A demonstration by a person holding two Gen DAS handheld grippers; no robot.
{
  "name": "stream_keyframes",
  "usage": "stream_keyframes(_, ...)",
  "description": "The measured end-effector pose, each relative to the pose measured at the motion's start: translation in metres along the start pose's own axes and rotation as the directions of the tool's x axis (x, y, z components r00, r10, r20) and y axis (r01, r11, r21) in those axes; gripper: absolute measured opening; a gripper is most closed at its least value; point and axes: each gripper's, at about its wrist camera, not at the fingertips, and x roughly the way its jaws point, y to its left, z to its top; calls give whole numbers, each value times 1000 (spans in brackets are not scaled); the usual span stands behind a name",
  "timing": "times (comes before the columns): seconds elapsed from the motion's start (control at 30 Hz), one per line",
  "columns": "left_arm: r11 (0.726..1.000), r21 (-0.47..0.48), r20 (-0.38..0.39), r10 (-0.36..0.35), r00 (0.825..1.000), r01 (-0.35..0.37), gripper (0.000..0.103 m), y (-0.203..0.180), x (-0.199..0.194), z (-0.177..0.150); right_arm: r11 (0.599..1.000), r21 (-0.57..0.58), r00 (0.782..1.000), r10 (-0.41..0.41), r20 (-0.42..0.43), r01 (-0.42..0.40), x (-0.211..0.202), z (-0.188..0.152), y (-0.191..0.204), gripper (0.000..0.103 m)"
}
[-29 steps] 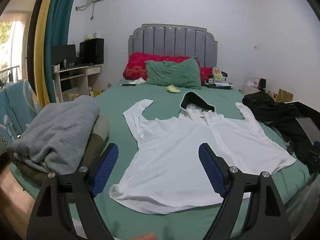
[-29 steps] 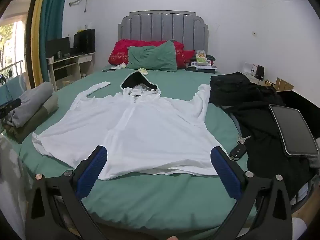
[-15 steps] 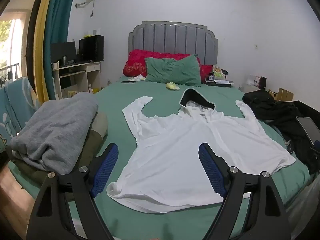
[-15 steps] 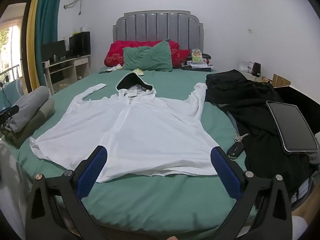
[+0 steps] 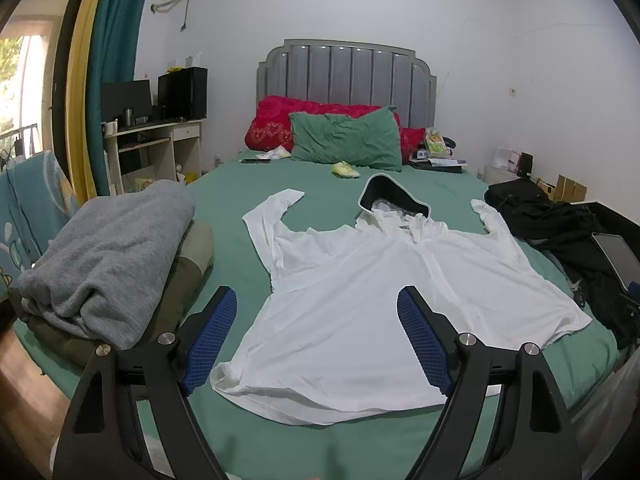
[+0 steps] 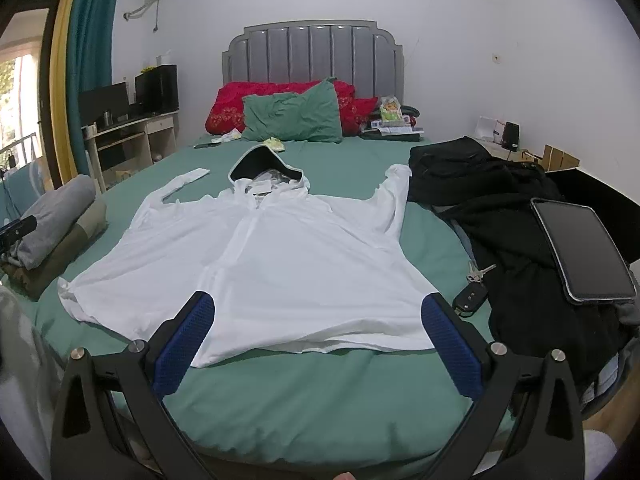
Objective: Fold large clothes
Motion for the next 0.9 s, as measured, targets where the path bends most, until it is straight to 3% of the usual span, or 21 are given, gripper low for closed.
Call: stream_keyframes(0.9, 1000, -4, -6, -5, 1000, 5, 85, -2, 4, -3, 1000, 11, 1000, -7, -2, 7, 3, 0, -3, 102)
